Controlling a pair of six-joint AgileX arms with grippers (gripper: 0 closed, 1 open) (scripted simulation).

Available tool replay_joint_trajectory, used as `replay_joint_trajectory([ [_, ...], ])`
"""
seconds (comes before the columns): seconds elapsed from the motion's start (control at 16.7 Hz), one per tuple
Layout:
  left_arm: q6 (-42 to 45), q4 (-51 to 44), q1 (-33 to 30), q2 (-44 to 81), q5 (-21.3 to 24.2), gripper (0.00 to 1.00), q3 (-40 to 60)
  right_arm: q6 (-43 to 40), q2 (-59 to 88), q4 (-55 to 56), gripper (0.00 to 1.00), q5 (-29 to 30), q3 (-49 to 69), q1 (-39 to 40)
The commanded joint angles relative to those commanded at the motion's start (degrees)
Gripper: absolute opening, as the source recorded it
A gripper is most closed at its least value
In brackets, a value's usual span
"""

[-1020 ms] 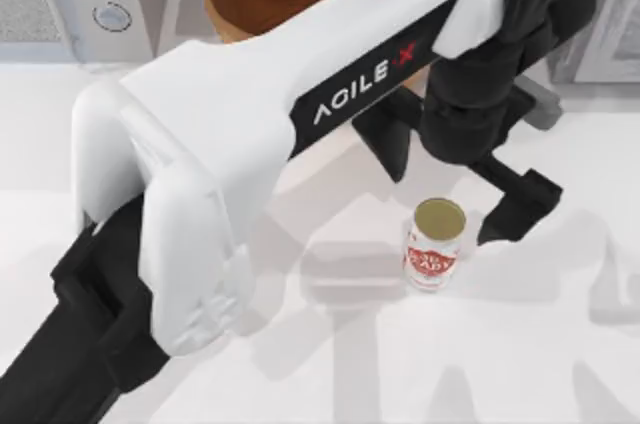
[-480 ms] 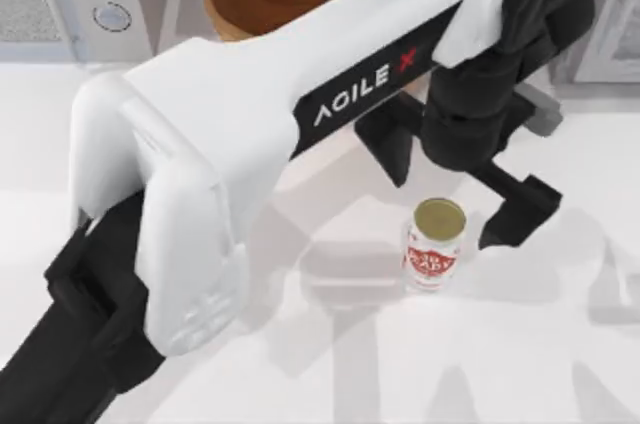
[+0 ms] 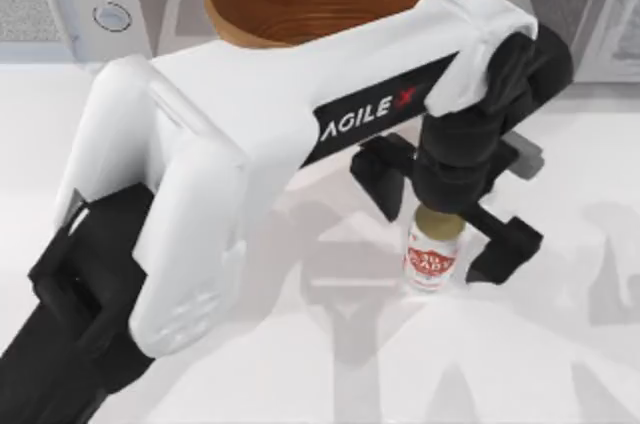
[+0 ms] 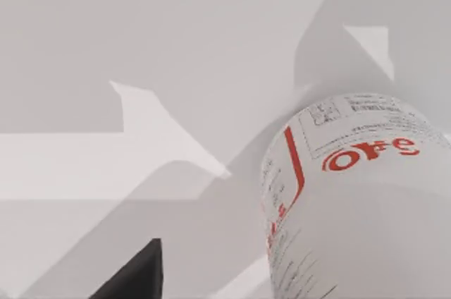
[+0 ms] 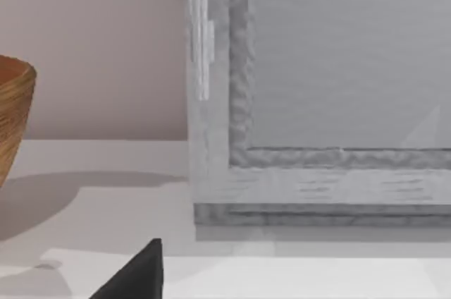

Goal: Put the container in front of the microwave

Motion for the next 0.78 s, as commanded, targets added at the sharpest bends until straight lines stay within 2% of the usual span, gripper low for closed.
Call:
replay_joint_trajectory([
  [0.18,0.0,0.0,0.0,0.0,0.0,1.0,0.0,0.0,0.0,0.0,1.0,0.0,0.0,0.0],
  [0.78,0.0,0.0,0.0,0.0,0.0,0.25,0.0,0.0,0.0,0.0,1.0,0.0,0.0,0.0],
])
